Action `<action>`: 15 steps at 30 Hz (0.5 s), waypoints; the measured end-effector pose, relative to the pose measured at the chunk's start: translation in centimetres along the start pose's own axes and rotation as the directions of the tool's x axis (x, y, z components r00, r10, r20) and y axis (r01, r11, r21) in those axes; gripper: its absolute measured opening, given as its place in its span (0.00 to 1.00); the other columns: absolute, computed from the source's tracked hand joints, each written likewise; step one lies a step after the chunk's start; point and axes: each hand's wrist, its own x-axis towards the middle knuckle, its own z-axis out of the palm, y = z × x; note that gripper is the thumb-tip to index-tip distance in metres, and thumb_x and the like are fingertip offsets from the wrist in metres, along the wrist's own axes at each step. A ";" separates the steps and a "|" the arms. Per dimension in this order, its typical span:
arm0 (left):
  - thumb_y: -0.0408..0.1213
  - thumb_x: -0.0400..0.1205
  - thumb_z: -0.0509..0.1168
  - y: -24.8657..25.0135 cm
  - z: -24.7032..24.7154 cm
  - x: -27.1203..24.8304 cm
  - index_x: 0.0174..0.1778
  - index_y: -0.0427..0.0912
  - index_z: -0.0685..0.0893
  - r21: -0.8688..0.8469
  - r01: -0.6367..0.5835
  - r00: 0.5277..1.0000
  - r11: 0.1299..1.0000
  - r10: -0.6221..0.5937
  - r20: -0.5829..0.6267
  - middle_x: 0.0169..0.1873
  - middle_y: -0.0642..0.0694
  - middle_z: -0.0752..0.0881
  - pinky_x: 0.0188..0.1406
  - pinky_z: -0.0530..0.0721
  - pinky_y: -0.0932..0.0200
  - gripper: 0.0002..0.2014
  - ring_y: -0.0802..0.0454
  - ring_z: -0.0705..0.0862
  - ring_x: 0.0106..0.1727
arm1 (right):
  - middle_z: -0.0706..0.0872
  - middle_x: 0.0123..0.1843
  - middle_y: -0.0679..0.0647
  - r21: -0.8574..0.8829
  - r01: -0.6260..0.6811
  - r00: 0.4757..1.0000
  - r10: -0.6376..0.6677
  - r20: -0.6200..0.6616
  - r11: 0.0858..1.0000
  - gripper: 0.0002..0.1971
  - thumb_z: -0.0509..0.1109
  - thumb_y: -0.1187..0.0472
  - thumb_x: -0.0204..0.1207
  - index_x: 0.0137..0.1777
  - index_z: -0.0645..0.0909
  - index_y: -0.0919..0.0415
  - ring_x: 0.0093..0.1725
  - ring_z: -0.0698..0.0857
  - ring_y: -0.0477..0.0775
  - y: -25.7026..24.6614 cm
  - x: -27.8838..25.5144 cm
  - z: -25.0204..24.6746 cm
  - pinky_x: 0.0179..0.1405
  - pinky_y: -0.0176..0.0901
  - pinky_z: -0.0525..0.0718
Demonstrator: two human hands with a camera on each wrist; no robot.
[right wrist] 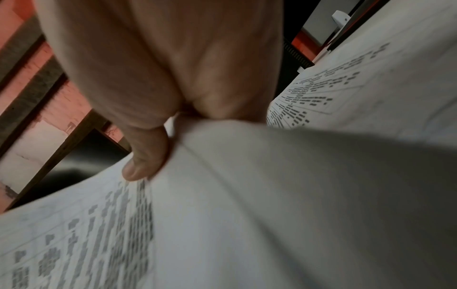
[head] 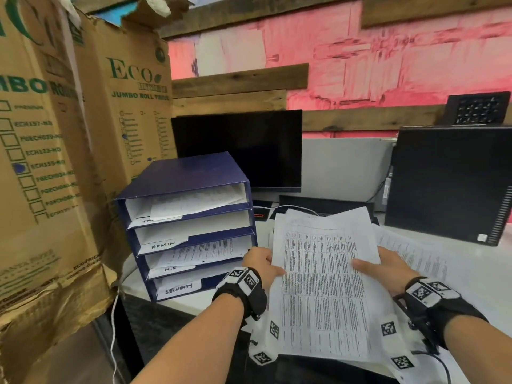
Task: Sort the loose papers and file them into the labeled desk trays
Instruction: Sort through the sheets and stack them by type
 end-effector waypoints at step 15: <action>0.39 0.76 0.65 -7.9 -5.7 -0.3 0.58 0.36 0.76 0.086 0.337 0.941 0.938 -0.337 -0.017 0.40 0.42 0.85 0.45 0.86 0.56 0.16 0.46 0.86 0.42 | 0.85 0.61 0.60 -0.088 0.058 0.976 -0.075 -0.202 0.994 0.16 0.70 0.63 0.78 0.65 0.78 0.64 0.57 0.83 0.60 -2.8 1.2 1.7 0.55 0.48 0.77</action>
